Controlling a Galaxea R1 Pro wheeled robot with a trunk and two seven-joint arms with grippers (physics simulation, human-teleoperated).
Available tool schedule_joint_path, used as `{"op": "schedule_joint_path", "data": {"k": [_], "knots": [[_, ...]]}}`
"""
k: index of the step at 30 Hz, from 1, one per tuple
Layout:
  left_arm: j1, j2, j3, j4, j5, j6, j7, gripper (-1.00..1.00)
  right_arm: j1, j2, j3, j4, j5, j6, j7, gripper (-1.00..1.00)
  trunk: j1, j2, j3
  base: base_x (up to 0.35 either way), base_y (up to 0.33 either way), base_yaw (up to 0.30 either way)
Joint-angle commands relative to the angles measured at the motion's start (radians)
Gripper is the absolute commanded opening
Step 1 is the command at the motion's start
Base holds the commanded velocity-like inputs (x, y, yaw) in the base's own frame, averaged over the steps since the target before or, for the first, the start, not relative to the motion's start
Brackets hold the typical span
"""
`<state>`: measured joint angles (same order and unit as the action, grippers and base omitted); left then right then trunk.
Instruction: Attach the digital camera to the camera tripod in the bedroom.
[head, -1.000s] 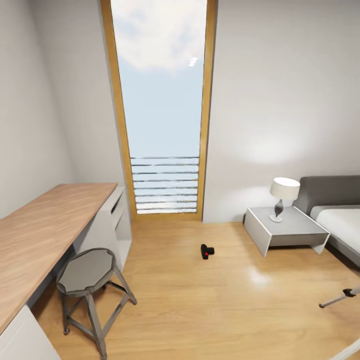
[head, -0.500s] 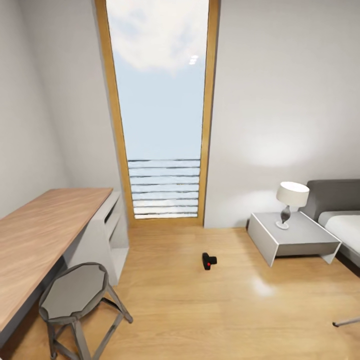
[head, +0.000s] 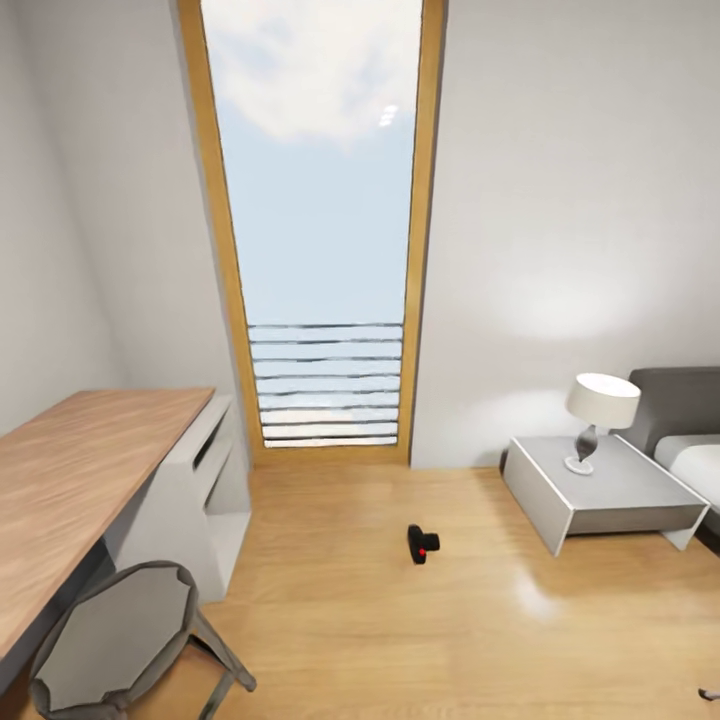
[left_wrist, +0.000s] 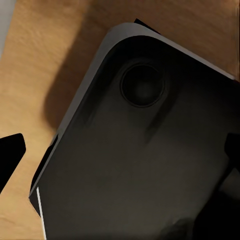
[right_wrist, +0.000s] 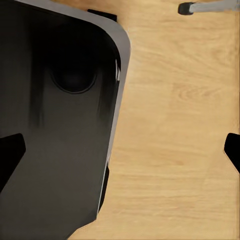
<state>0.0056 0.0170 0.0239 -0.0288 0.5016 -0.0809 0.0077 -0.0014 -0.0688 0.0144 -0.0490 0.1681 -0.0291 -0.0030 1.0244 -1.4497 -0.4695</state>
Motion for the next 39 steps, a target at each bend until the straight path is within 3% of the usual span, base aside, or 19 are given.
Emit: {"op": "schedule_joint_path", "data": {"k": [1, 39], "knots": [[0.001, 0.000, 0.002, -0.002, 0.000, -0.001, 0.001, 1.00, 0.000, 0.000, 0.001, 0.000, 0.006, -0.002, -0.001, 1.00, 0.001, 0.000, -0.001, 0.322, 0.000, 0.000], [0.001, -0.001, 0.004, -0.002, -0.001, 0.001, -0.002, 1.00, 0.000, -0.001, -0.001, 0.000, 0.005, -0.008, -0.002, 1.00, 0.001, 0.000, -0.001, 0.322, 0.000, 0.000]]}}
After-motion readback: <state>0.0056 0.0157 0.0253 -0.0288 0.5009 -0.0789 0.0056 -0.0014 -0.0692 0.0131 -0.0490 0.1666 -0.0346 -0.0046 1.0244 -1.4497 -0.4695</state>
